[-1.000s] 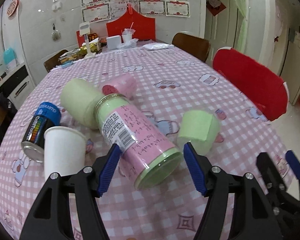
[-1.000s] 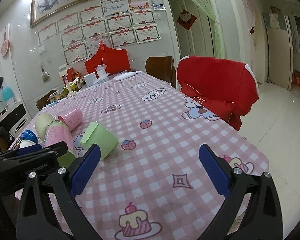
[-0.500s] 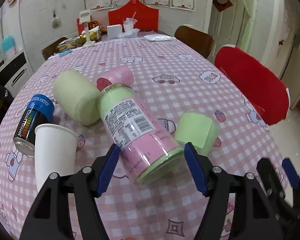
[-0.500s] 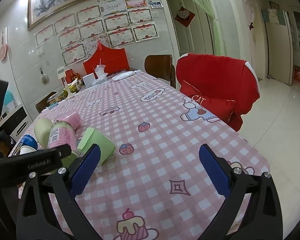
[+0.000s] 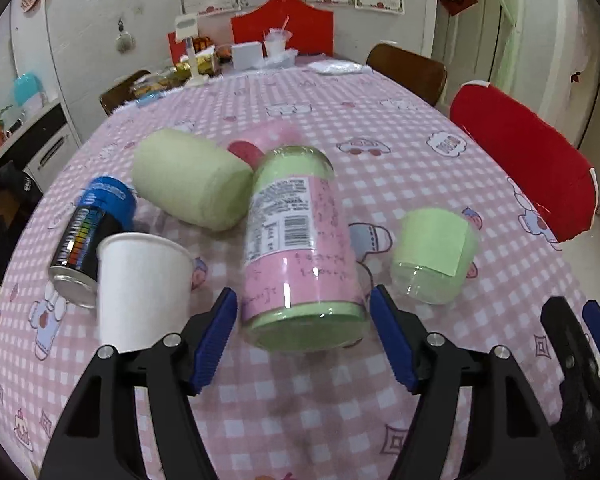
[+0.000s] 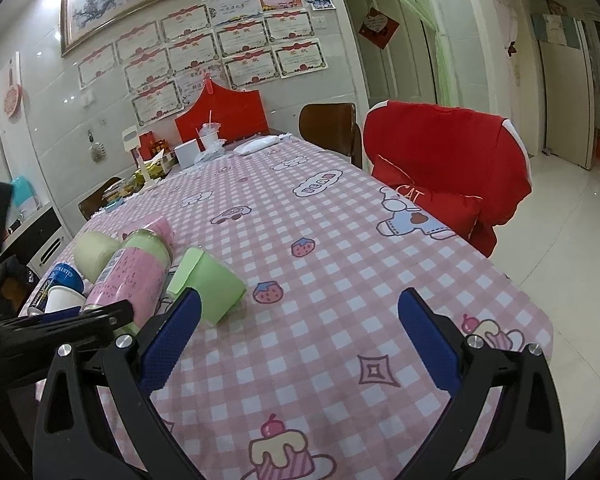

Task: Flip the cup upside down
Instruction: 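Tilt the right tool down and bring its fingers around the pink can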

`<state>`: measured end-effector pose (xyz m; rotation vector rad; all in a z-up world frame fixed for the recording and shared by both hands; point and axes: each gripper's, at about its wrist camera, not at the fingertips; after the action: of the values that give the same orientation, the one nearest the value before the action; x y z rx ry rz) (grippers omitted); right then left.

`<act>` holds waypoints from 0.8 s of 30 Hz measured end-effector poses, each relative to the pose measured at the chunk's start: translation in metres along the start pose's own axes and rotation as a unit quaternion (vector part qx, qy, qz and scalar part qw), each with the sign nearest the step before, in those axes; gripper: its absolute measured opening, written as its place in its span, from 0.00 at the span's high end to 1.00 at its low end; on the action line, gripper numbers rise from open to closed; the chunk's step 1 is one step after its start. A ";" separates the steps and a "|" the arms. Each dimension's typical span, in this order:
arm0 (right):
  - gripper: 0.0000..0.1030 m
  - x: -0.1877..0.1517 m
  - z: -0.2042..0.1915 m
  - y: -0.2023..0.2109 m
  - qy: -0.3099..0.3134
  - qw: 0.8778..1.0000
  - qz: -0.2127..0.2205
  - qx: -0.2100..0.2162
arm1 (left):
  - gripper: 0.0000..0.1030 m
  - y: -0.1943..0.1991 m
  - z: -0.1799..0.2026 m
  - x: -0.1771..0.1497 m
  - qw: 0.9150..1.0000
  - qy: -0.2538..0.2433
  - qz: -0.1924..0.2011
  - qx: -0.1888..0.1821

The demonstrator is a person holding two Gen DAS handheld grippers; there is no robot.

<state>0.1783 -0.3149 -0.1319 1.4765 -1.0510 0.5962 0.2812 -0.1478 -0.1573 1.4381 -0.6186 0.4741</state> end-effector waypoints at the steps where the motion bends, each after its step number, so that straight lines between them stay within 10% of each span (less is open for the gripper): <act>1: 0.08 -0.001 -0.001 0.000 0.001 1.000 -0.002 0.002 | 0.33 -0.003 0.001 0.001 1.000 -0.003 -0.004 0.000; 24: 0.08 -0.010 -0.035 0.035 0.018 0.999 -0.023 0.039 | 0.34 0.049 -0.023 -0.054 0.992 -0.033 -0.025 -0.116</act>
<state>0.1505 -0.2759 -0.1156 1.5472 -0.9729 0.6348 0.2106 -0.1172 -0.1557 1.2481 -0.6660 0.3052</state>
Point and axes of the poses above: each gripper's, at about its wrist camera, not at the fingertips, and y roughly against the way its jaws point, z to its right, x to its top, and after that the axes turned 4 degrees about -x, right-handed
